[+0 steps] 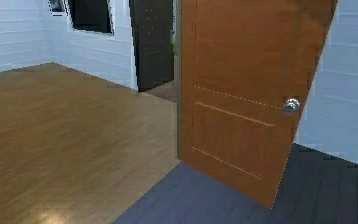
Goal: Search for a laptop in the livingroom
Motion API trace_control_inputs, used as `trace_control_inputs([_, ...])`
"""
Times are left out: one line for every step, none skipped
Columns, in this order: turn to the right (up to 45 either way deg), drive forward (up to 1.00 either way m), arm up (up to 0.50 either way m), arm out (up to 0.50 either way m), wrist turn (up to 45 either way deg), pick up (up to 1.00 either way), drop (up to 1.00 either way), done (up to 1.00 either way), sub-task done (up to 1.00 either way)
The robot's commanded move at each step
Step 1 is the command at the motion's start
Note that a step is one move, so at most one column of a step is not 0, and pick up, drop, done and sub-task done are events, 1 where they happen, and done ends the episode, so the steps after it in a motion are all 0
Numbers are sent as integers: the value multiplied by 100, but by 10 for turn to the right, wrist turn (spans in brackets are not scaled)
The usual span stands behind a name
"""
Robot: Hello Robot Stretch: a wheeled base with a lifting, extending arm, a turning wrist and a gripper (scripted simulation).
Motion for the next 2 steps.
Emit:
trace_control_inputs([-180,0,0,0,0,0,0,0,0])
trace_control_inputs([0,100,0,0,0,0,0,0,0])
